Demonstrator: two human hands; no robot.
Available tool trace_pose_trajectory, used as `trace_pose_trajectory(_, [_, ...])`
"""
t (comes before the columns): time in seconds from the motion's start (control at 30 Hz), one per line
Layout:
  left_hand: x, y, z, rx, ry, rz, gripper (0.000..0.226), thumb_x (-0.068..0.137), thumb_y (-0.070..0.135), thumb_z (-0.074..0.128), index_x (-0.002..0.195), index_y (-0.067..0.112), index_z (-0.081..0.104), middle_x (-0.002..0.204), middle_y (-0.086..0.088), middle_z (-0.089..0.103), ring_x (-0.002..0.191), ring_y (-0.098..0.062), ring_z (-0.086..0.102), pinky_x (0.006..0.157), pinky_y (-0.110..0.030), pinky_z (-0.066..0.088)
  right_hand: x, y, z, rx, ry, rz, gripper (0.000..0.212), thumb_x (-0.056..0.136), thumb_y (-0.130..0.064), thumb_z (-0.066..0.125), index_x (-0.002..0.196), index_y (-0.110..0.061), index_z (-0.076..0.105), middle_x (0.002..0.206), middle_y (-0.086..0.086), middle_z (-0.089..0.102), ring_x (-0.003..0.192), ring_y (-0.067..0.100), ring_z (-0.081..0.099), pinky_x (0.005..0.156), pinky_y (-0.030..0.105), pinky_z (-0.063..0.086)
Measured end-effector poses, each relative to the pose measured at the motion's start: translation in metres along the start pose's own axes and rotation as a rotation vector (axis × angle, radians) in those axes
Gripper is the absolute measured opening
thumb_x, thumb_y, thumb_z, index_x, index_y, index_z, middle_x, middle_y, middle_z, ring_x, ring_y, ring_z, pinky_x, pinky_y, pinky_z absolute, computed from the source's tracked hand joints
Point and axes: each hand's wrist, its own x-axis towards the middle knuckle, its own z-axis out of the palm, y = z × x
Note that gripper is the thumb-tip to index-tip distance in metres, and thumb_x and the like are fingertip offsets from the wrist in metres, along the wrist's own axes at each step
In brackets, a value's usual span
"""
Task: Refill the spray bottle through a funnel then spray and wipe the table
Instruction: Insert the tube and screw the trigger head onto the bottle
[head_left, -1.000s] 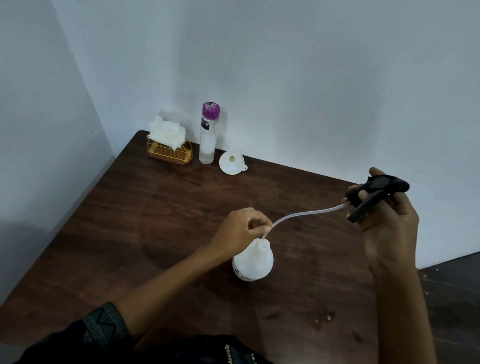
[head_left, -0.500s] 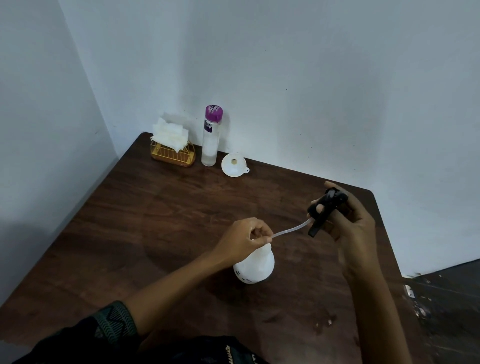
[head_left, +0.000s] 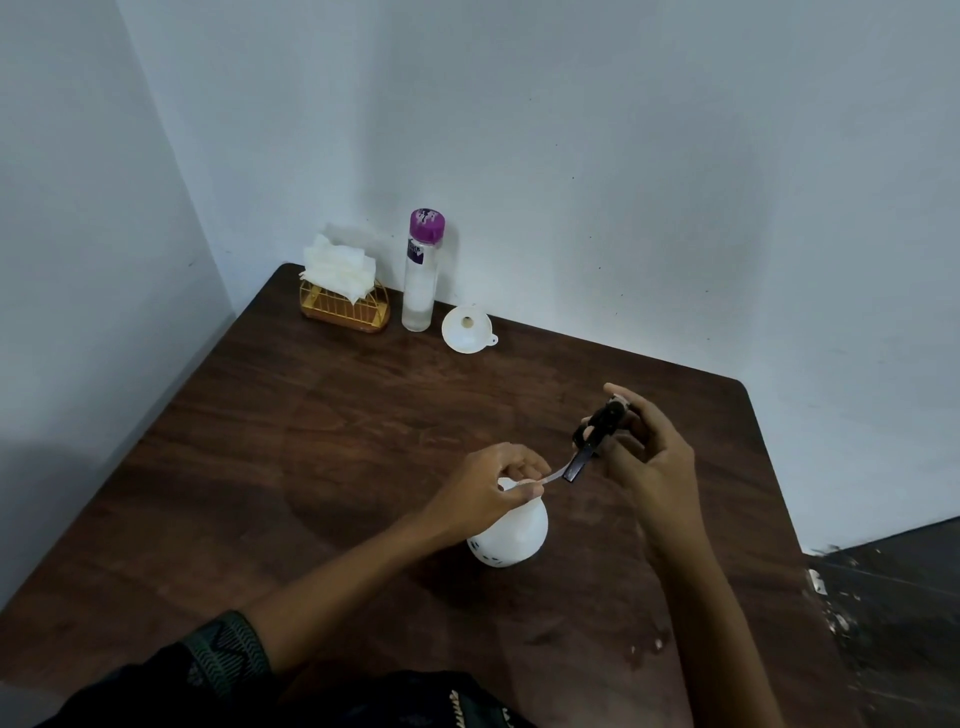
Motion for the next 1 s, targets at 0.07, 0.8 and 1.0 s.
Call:
trace_pose_trajectory(0.07, [0.000,-0.002,0.001,-0.004,0.003,0.007,0.006,0.086,0.021,0.067,0.090,0.026,0.065,0.091,0.013,0.062,0.088,-0.001,0.059,0.076,-0.019,0.047,0.000,0.001,0.002,-0.018,0.005,-0.001,0.043,0.083,0.002,0.064,0.115,-0.024,0.059,0.105,0.014,0.065,0.091,0.015,0.066,0.067,0.019,0.054])
trace_pose_trajectory(0.8, [-0.014,-0.018,-0.001,-0.045,0.100,0.053,0.035,0.073,0.024,0.080,0.105,0.026,0.065,0.101,0.014,0.064,0.092,0.002,0.060,0.077,-0.014,0.048,-0.026,0.066,0.042,-0.165,0.165,0.055,0.049,0.073,0.003,0.071,0.104,-0.034,0.060,0.105,-0.001,0.067,0.097,0.015,0.065,0.085,0.030,0.053])
trace_pose_trajectory(1.0, [-0.023,-0.021,-0.003,0.053,-0.031,0.037,0.058,0.072,0.029,0.077,0.122,0.039,0.051,0.115,0.023,0.053,0.106,0.005,0.053,0.084,-0.019,0.050,-0.031,0.069,0.047,-0.241,0.146,0.004,0.048,0.076,-0.002,0.072,0.110,-0.032,0.056,0.109,-0.006,0.064,0.099,0.008,0.062,0.085,0.020,0.050])
